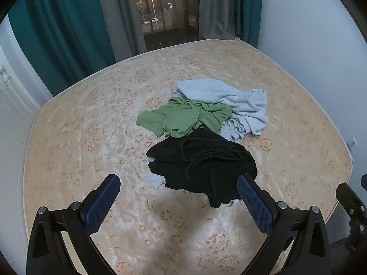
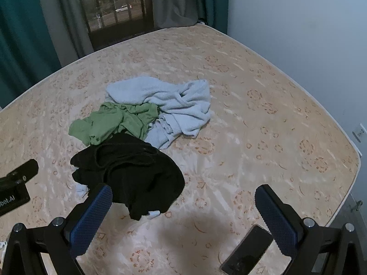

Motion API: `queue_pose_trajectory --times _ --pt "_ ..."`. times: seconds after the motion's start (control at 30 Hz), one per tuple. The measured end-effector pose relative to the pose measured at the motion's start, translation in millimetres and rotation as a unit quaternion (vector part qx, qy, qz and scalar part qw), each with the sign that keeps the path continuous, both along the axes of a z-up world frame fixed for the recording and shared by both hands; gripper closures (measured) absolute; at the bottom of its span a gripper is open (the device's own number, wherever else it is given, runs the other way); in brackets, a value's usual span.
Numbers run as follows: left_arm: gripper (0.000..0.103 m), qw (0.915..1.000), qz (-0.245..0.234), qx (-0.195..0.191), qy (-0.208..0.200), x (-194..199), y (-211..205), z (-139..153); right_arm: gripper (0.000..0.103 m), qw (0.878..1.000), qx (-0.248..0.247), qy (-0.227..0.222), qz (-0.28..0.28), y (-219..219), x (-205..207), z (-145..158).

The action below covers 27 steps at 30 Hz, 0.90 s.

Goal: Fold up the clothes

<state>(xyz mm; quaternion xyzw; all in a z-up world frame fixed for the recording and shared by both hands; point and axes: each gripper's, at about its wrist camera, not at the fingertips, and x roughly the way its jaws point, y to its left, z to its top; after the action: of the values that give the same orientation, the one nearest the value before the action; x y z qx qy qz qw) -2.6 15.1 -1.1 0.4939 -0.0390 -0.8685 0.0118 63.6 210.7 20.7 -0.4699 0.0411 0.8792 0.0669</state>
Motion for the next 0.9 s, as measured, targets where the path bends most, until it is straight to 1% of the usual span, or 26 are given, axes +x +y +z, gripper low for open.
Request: queue_pose_trajectory --times 0.1,0.23,0.3,0.4,0.47,0.5,0.6,0.67,0.77,0.83,0.9 --pt "0.000 0.9999 -0.004 -0.014 0.006 -0.4 1.3 0.6 0.000 1.000 -0.003 -0.001 0.001 -1.0 -3.1 -1.2" --pt "0.000 0.9997 -0.007 -0.017 0.014 -6.6 -1.6 4.9 0.000 1.000 -0.006 -0.010 0.003 -1.6 -6.9 -7.2" --pt "0.000 0.9999 -0.006 -0.005 0.014 -13.6 -7.1 7.4 0.000 1.000 0.000 -0.012 0.003 -2.1 -9.8 -10.9" --pt "0.000 0.9998 -0.011 -0.015 0.005 -21.0 -8.5 2.0 0.000 1.000 0.015 -0.012 -0.006 -1.1 -13.7 -18.0" --pt "0.000 0.9994 -0.016 -0.031 0.005 -23.0 -6.1 -4.8 0.000 0.999 0.026 -0.016 -0.017 0.9 -16.9 -25.5" --pt "0.000 0.9993 -0.016 -0.032 0.004 -23.0 -6.3 -9.5 0.000 0.999 0.020 -0.021 -0.020 3.3 -18.4 -30.8" --pt "0.000 0.9995 -0.015 -0.028 -0.001 -23.2 -7.7 -25.5 0.000 0.999 0.010 -0.034 -0.026 10.8 -20.1 -47.5" --pt "0.000 0.9996 -0.009 -0.026 -0.008 -26.0 -9.6 -39.7 0.001 0.999 0.013 -0.041 -0.023 12.9 -22.2 -60.4" --pt "0.000 0.9995 -0.002 -0.022 -0.023 -33.0 -11.4 -60.4 0.001 0.999 0.015 -0.041 -0.024 16.6 -28.7 -80.6" --pt "0.000 0.9993 0.006 -0.025 -0.026 -38.1 -11.8 -72.5 0.002 0.999 0.002 -0.047 -0.021 18.1 -41.5 -96.9" --pt "0.000 0.9993 0.012 -0.024 -0.026 -42.5 -12.8 -80.7 0.007 0.998 -0.010 -0.061 -0.011 18.0 -60.9 -116.4"
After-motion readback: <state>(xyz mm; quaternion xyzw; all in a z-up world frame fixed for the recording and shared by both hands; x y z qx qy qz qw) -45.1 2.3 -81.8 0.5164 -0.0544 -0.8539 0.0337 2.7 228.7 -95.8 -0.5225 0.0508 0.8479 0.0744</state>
